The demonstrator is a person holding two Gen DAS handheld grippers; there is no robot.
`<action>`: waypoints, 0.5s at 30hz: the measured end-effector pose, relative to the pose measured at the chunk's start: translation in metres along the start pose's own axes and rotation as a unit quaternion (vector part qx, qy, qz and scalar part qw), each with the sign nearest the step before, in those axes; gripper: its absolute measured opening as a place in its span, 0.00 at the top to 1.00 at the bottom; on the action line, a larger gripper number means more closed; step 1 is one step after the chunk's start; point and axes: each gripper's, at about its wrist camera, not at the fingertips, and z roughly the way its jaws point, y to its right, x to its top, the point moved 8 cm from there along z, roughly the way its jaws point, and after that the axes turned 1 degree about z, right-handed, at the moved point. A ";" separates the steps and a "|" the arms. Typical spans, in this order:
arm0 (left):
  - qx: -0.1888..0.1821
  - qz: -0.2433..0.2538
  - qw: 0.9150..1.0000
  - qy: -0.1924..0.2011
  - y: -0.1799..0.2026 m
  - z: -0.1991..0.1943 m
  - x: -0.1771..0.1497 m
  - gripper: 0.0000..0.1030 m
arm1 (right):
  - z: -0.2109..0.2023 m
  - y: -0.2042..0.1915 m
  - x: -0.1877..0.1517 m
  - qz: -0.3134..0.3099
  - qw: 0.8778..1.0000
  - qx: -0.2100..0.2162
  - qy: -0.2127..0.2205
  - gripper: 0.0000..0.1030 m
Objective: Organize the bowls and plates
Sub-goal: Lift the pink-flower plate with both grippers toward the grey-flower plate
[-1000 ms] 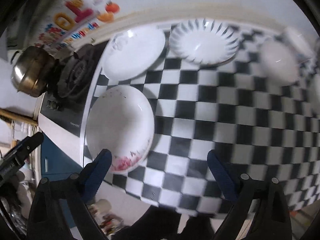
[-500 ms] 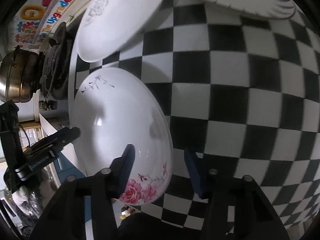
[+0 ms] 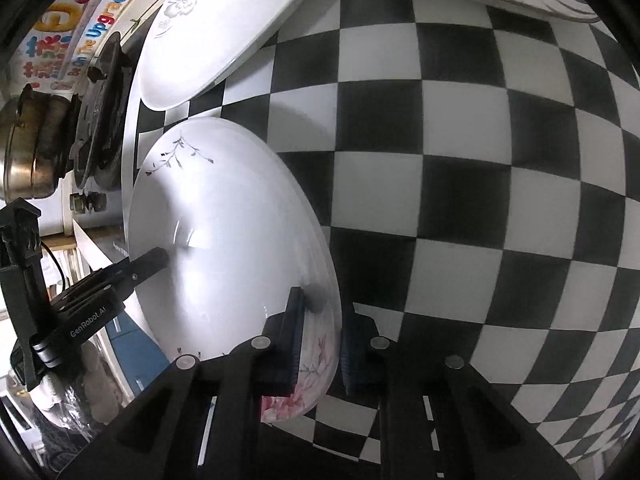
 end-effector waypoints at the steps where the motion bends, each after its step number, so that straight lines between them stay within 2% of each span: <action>1: -0.001 0.001 1.000 0.002 0.005 -0.002 -0.002 0.75 | -0.003 0.001 0.000 0.000 1.000 0.000 0.002 0.83; 9: -0.005 0.023 0.999 0.024 0.056 -0.036 -0.005 0.75 | -0.040 0.018 -0.001 0.003 0.999 0.011 0.033 0.83; 15: -0.014 0.054 0.998 0.028 0.087 -0.034 -0.005 0.75 | -0.071 0.048 -0.009 0.025 0.998 0.016 0.060 0.83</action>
